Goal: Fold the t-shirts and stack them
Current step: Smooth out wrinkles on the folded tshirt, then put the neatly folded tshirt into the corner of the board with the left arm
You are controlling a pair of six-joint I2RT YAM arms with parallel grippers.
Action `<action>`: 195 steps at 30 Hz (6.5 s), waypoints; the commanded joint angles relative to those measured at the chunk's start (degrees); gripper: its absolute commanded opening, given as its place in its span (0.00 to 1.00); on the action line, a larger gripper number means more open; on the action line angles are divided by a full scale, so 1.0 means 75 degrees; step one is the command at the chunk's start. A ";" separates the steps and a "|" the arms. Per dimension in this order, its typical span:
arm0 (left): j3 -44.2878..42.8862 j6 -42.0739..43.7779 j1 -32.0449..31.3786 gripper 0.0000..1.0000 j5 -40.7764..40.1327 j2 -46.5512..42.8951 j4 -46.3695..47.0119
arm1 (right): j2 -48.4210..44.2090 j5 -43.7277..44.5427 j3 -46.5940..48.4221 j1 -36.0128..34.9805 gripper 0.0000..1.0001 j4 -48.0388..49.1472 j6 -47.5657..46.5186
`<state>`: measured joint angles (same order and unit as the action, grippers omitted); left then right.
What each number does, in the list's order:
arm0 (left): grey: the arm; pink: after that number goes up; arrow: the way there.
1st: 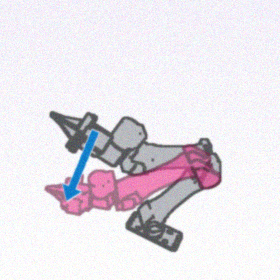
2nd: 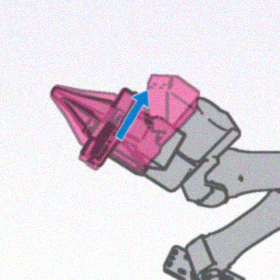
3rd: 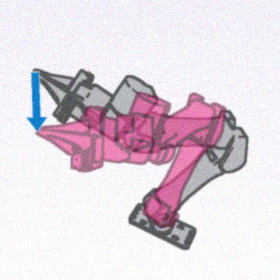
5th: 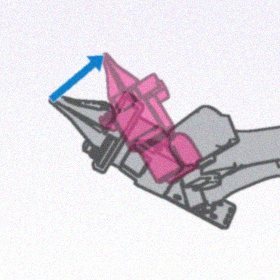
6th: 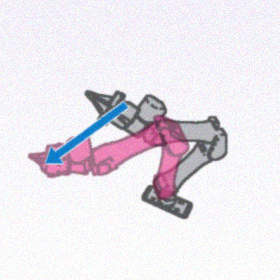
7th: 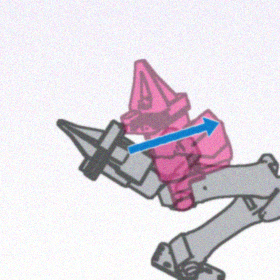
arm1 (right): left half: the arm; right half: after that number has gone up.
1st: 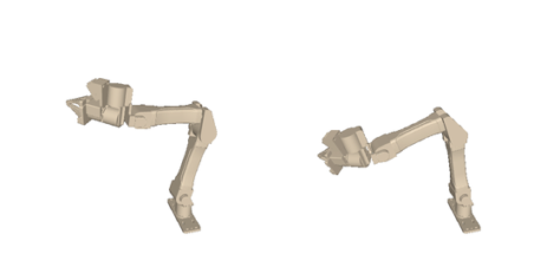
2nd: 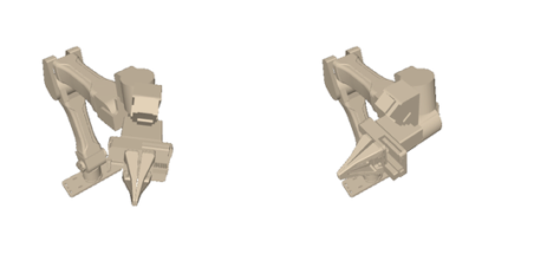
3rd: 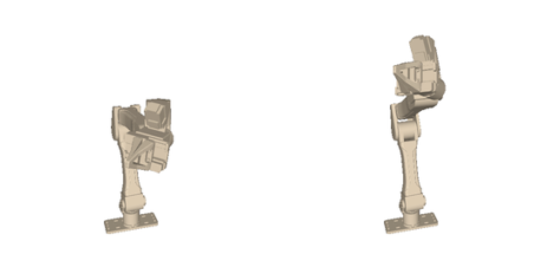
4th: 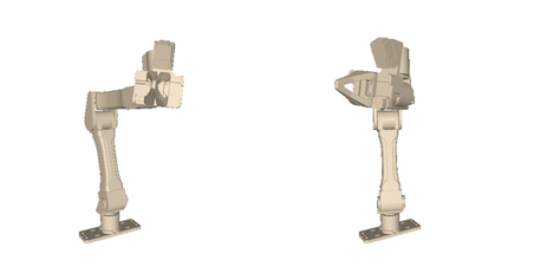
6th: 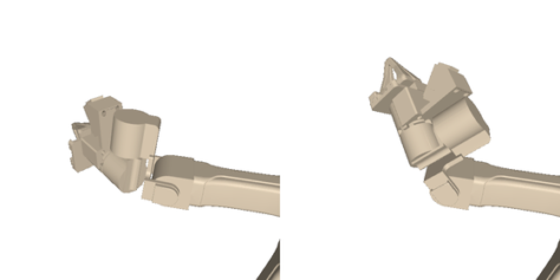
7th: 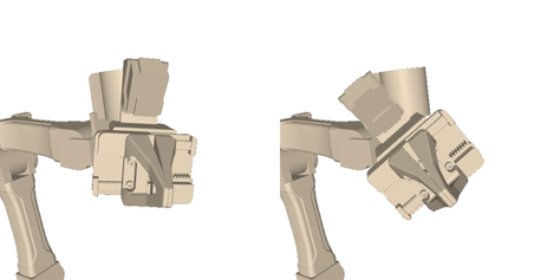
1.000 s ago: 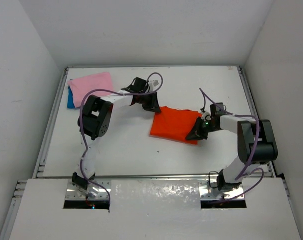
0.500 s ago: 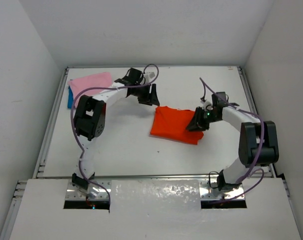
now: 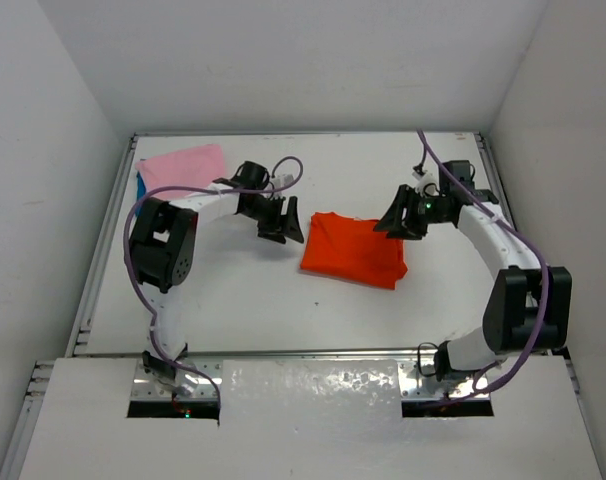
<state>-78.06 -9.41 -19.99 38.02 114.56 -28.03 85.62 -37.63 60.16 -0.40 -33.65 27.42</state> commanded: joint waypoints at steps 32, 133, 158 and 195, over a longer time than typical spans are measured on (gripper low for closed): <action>-0.0338 -0.1721 -0.1296 0.66 -0.0522 0.1237 0.1838 | -0.0448 -0.0104 0.0592 0.0511 0.48 -0.0389 -0.0187; -0.2857 -0.1605 0.5713 0.82 -0.1566 -0.0685 0.0282 | -0.0061 -0.0057 0.0369 0.0616 0.44 -0.0236 0.0000; -0.3116 -0.2237 0.5536 0.00 0.0295 -0.0229 0.2270 | 0.0161 0.0095 0.0462 0.0628 0.44 -0.0142 -0.0105; -0.2108 -0.1490 0.4975 0.96 -0.1612 -0.1117 0.1911 | -0.0014 0.0259 0.0721 0.0616 0.71 -0.0294 0.0141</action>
<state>-93.51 -25.23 20.51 28.01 109.89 -4.34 88.55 -35.92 63.57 4.05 -35.38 27.99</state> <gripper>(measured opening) 0.919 0.676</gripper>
